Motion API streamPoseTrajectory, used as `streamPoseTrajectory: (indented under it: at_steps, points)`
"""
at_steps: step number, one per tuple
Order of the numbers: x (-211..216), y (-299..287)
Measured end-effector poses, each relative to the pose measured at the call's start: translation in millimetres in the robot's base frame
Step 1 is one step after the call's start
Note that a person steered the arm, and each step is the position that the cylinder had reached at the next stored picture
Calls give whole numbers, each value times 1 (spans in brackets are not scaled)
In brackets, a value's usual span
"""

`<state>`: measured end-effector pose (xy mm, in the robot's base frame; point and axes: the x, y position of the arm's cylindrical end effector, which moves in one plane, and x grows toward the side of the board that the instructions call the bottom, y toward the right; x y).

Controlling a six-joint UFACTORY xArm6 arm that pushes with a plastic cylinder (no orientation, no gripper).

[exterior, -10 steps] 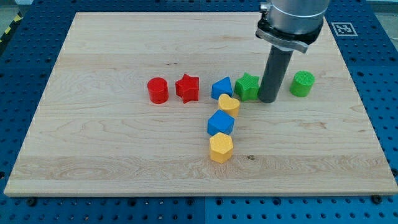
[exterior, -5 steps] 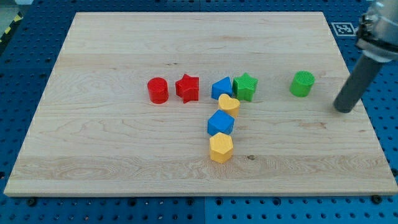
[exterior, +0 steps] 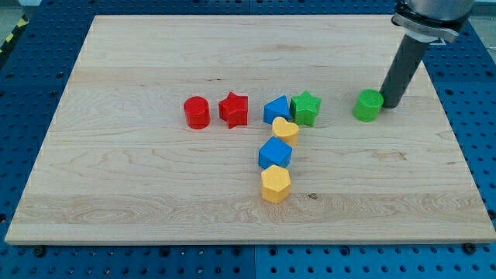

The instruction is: Adjust green blocks on right side of the triangle

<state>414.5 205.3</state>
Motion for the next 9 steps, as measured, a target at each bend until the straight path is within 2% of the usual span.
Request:
streamPoseTrajectory:
  at_steps: [3, 4, 5, 6, 7, 9]
  points:
    - [0, -43]
    - [-22, -45]
    - [-37, -71]
    - [-34, -109]
    - [-29, -122]
    - [-16, -122]
